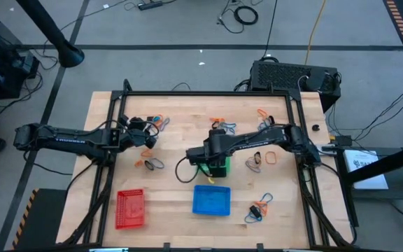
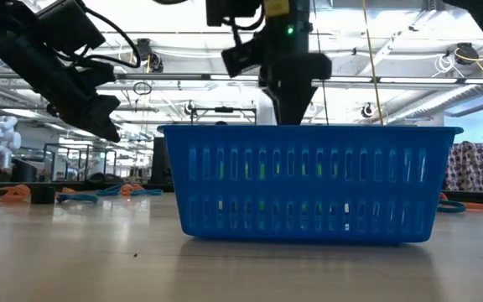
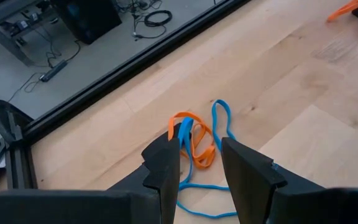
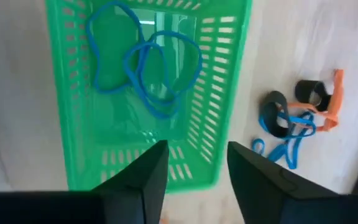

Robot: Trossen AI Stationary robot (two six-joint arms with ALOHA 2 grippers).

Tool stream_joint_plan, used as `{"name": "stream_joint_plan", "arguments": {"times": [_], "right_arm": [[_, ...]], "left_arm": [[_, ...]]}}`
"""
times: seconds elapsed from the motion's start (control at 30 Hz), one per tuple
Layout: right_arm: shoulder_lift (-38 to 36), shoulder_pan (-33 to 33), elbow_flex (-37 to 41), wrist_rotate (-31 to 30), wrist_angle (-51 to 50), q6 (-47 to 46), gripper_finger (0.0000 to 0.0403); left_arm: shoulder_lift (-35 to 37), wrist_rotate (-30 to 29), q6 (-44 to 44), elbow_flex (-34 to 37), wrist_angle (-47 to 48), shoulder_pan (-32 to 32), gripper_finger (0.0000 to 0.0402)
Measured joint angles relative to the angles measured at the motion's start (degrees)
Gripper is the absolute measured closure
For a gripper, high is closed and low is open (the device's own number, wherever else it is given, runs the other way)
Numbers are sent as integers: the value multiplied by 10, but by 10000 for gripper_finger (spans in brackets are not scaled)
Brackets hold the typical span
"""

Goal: Sort rubber bands into baskets
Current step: Put the blue rubberband into the green bin

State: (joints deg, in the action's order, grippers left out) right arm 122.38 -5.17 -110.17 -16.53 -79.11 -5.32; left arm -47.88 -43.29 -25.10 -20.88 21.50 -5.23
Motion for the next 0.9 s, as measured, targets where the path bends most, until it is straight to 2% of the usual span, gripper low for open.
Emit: {"name": "stream_joint_plan", "arguments": {"times": [0.13,0.23,0.4,0.5,0.57,0.7,0.9], "right_arm": [[-68,39,2,0,16,4,237],[-134,83,47,2,88,4,242],[-239,179,229,13,240,-5,252],[-287,237,350,83,356,-13,258],[-304,264,421,111,431,-15,261],[-318,308,523,109,536,-11,267],[-315,346,607,110,649,-78,275]], "left_arm": [[0,0,0,0,0,0,275],[-2,2,0,3,-4,0,275],[-2,11,0,14,-2,0,275],[-2,11,0,15,-5,0,275],[-2,11,0,15,-14,0,275],[-2,11,4,15,-44,0,275],[-2,11,5,15,-77,0,275]]}}
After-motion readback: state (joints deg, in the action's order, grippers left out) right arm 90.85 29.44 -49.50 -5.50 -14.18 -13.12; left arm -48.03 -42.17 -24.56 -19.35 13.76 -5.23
